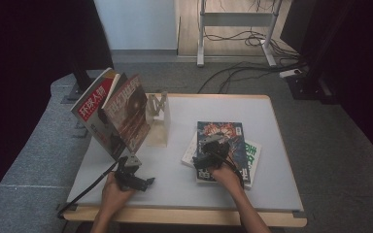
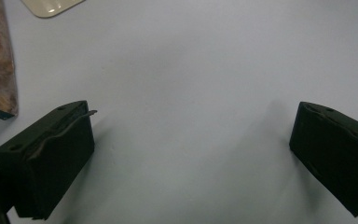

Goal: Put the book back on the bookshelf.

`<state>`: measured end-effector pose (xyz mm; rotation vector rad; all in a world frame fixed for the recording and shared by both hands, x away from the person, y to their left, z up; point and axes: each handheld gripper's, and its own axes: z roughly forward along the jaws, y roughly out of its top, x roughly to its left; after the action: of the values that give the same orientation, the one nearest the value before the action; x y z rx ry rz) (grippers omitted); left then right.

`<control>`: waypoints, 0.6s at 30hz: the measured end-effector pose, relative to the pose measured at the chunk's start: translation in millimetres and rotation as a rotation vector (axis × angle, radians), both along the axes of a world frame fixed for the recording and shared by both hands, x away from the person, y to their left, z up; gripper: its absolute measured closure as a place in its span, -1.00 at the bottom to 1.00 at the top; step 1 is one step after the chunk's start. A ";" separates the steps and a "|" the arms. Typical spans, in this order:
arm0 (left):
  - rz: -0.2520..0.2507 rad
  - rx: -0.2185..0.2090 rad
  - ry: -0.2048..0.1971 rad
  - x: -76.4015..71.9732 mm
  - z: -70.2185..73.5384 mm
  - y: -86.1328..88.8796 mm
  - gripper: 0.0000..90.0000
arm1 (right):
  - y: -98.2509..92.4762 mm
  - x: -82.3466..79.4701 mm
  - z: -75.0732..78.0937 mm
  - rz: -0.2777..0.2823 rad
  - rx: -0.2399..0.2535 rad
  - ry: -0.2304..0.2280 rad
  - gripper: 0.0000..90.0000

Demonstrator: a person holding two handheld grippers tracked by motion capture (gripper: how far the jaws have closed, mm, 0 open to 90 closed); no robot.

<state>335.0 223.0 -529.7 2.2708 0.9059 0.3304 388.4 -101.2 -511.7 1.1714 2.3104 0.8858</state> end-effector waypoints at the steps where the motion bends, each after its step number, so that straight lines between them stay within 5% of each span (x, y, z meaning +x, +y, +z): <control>1: 0.000 0.000 0.000 0.0 0.0 0.0 -1.00 | -1.5 -0.7 -0.1 0.005 -0.003 -0.002 -1.00; 18: 0.001 0.000 0.000 0.0 0.0 0.0 -1.00 | -36.7 -22.9 -0.5 0.044 0.005 0.001 -1.00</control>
<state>334.9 223.0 -529.7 2.2704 0.9071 0.3306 365.5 -137.9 -512.2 1.1270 2.3446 0.9074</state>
